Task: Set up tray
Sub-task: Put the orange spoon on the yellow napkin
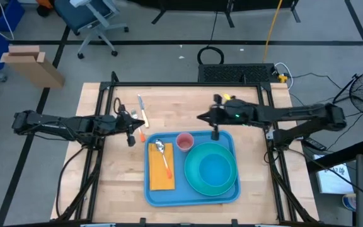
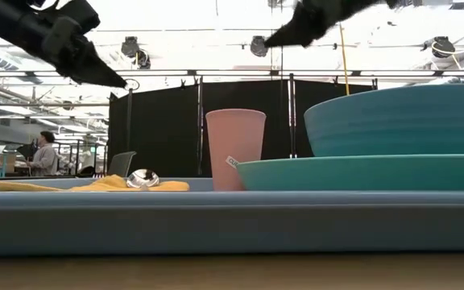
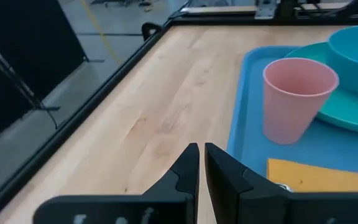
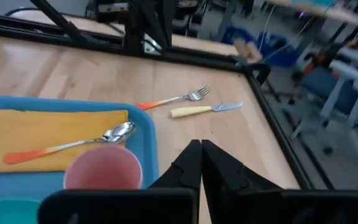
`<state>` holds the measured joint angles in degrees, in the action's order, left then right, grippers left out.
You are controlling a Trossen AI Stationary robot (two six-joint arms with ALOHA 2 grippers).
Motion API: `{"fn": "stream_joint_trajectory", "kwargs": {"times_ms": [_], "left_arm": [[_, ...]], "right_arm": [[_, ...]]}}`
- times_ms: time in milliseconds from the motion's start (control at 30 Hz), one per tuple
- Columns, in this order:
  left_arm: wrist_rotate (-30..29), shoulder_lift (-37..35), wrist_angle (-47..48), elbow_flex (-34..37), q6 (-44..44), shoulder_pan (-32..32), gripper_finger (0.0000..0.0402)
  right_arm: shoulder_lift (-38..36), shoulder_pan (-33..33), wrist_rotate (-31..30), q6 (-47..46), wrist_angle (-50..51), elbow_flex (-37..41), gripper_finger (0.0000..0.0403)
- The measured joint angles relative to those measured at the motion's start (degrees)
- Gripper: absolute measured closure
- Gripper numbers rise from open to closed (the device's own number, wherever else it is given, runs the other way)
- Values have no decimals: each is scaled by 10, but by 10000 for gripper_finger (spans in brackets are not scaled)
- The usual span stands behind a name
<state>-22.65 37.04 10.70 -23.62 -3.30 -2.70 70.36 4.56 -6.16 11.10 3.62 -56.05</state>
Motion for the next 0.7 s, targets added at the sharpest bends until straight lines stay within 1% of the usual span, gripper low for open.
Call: {"fn": "stream_joint_trajectory", "kwargs": {"times_ms": [100,167,300,433,600,700], "left_arm": [[-15,36,-25,0,-21,0,371],[-20,66,-36,0,-41,1,371],[-14,128,-61,0,-55,1,371],[-12,183,-99,0,-62,1,371],[4,225,-168,0,-56,0,371],[8,238,-180,0,-57,-1,371]], "right_arm": [[-48,2,0,5,-87,95,402],[-71,8,1,4,-131,145,402],[-99,18,-1,-3,-179,211,402],[-101,29,2,-42,-181,242,402],[-72,17,4,-53,-166,259,403],[-56,15,32,-39,-165,258,403]]}}
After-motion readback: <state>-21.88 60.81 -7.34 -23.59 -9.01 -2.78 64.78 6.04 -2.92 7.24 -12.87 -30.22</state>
